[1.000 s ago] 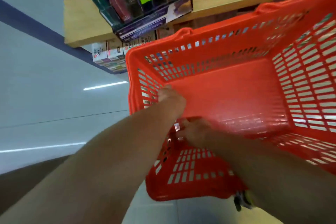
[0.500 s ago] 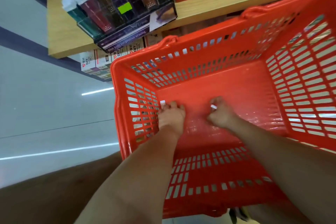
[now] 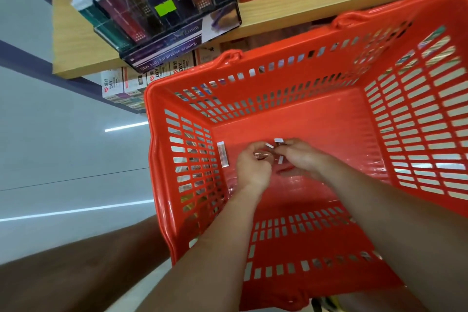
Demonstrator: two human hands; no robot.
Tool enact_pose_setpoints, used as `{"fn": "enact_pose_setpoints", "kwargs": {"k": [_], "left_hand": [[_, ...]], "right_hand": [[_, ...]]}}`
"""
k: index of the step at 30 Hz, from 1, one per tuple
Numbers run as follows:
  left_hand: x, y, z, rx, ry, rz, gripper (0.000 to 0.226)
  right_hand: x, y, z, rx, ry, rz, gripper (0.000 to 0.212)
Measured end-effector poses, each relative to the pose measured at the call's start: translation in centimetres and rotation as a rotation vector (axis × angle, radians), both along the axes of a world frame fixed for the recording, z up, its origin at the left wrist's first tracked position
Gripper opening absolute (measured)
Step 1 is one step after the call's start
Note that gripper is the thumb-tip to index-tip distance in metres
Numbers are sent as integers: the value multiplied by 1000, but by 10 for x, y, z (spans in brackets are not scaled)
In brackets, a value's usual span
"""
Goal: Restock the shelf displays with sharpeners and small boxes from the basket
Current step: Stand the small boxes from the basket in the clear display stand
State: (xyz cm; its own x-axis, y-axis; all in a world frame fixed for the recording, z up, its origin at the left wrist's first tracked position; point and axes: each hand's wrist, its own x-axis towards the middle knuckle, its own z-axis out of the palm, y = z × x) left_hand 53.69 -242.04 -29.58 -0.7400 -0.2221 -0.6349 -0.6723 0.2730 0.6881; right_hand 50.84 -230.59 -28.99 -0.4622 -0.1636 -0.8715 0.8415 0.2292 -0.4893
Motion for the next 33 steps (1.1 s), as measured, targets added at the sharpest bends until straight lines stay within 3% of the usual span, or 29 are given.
{"fn": "enact_pose_setpoints", "kwargs": {"k": [2, 4, 6, 8, 11, 14, 17, 23, 25, 26, 30, 33], "left_hand": [[-3, -2, -1, -37, -10, -20, 28], [-5, -4, -1, -195, 17, -147, 26], [-7, -7, -1, -302, -7, -208, 50], [-11, -10, 1, -272, -66, -198, 67], [-18, -19, 0, -394, -144, -138, 75], [-16, -21, -4, -582, -191, -176, 70], [-8, -19, -9, -700, -120, -202, 55], [-15, -17, -10, -665, -96, -242, 36], [-19, -9, -3, -572, -129, -264, 36], [-22, -5, 1, -432, -127, -194, 32], [-32, 6, 39, 457, -144, 293, 24], [-38, 8, 76, 678, -32, 296, 30]], "right_hand": [[1, 0, 2, -161, -76, -173, 16], [2, 2, 1, -228, -114, -242, 18], [2, 1, -2, -197, -112, -215, 20], [1, 0, -4, -155, -84, -196, 22], [-2, 1, -8, -95, -22, -223, 23], [-4, 5, -7, -97, -35, -259, 20], [-6, 7, -3, -150, -50, -258, 17], [-13, 15, 7, -284, -107, -302, 5], [-14, 19, 12, -295, -134, -273, 6], [-13, 20, 14, -279, -144, -272, 9], [-9, 21, 32, -201, -86, -286, 15], [-7, 27, 62, -270, 22, -338, 18]]}}
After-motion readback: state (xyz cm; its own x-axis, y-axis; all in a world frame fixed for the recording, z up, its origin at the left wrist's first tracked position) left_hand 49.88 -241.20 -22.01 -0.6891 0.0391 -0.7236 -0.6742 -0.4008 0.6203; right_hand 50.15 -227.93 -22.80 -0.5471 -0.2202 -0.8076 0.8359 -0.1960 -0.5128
